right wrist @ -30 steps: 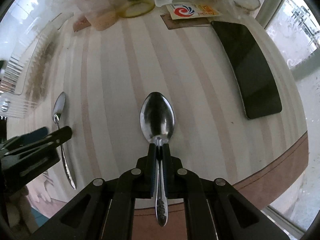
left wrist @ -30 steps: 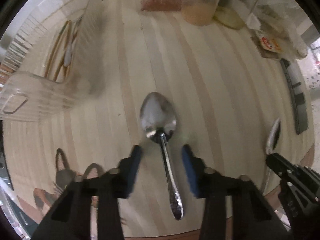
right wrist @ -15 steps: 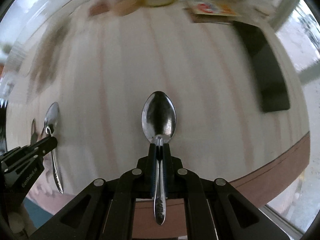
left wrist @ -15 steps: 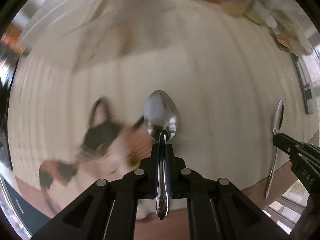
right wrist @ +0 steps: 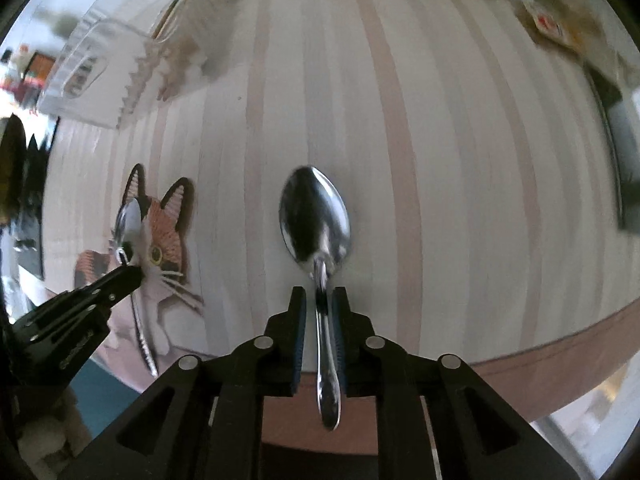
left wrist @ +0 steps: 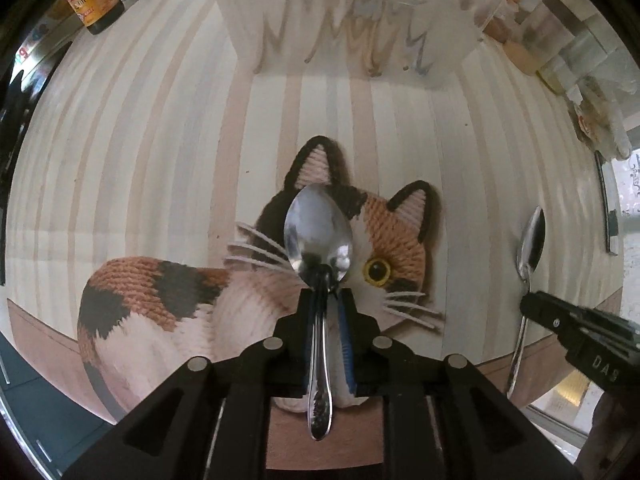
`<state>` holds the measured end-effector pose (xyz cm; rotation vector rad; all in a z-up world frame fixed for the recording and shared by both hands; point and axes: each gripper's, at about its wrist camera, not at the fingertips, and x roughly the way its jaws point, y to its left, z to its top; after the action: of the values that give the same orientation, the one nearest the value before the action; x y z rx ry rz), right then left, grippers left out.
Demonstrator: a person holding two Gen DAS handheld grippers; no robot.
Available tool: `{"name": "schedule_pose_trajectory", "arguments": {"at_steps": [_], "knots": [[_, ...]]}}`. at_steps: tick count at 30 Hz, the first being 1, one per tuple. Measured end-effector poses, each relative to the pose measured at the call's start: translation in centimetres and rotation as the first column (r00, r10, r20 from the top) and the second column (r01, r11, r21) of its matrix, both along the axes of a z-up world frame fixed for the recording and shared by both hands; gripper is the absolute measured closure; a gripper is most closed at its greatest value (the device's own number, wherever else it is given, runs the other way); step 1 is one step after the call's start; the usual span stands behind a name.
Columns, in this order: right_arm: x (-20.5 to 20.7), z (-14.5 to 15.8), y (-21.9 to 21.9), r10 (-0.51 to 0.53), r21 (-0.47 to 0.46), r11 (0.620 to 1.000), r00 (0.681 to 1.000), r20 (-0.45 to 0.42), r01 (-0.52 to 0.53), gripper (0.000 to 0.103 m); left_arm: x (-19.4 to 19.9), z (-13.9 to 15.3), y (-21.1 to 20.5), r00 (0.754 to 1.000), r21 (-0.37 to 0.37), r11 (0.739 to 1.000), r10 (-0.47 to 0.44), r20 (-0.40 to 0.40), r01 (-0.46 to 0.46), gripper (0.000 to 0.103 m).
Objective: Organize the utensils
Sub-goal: 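Carry both spoons into the clear basket and open both tools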
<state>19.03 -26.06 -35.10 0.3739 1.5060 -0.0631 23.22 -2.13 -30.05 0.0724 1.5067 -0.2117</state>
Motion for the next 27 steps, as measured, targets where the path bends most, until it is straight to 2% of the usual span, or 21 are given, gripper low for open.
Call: {"name": "schedule_pose_trajectory", "arguments": {"at_steps": [3, 6, 8, 10, 13, 17, 23, 27], "knots": [[0.0, 0.8, -0.8, 0.014, -0.036, 0.999, 1.000, 0.012, -0.014, 0.089, 0.0, -0.1, 0.1, 1.000, 0.015, 1.000, -0.016, 0.012, 0.016, 0.091], [-0.2, 1.2, 2.0, 0.079, -0.154, 0.985, 0.997, 0.020, -0.075, 0.089, -0.5, -0.3, -1.1, 0.999, 0.038, 0.999, -0.037, 0.027, 0.036, 0.099], [-0.3, 1.1, 3.4, 0.122, -0.246, 0.963, 0.992, 0.020, -0.113, 0.094, -1.2, -0.1, -2.8, 0.998, 0.052, 0.997, -0.054, 0.037, 0.052, 0.099], [-0.5, 1.2, 4.0, 0.125, -0.275, 0.955, 0.991, 0.036, -0.111, 0.096, -1.1, -0.3, -3.7, 0.998, 0.058, 0.997, -0.058, 0.039, 0.056, 0.099], [-1.1, 1.4, 3.6, 0.061, -0.206, 0.978, 0.996, 0.070, -0.046, 0.097, -1.3, 0.9, -4.2, 0.996, 0.063, 0.996, -0.061, 0.062, 0.057, 0.099], [-2.2, 3.5, 2.4, 0.013, -0.159, 0.987, 0.992, 0.125, 0.007, 0.097, -1.0, 2.8, -3.4, 0.994, 0.046, 0.998, -0.043, 0.099, 0.039, 0.099], [-2.8, 7.2, 0.1, -0.032, -0.127, 0.990, 0.980, 0.199, 0.058, 0.097, -0.4, 6.6, -1.9, 0.984, 0.020, 1.000, -0.018, 0.177, 0.014, 0.099], [-2.5, 9.4, 0.6, -0.050, -0.116, 0.990, 0.968, 0.244, 0.080, 0.097, 0.4, 10.3, -0.8, 0.971, -0.002, 1.000, 0.003, 0.241, -0.002, 0.099]]}}
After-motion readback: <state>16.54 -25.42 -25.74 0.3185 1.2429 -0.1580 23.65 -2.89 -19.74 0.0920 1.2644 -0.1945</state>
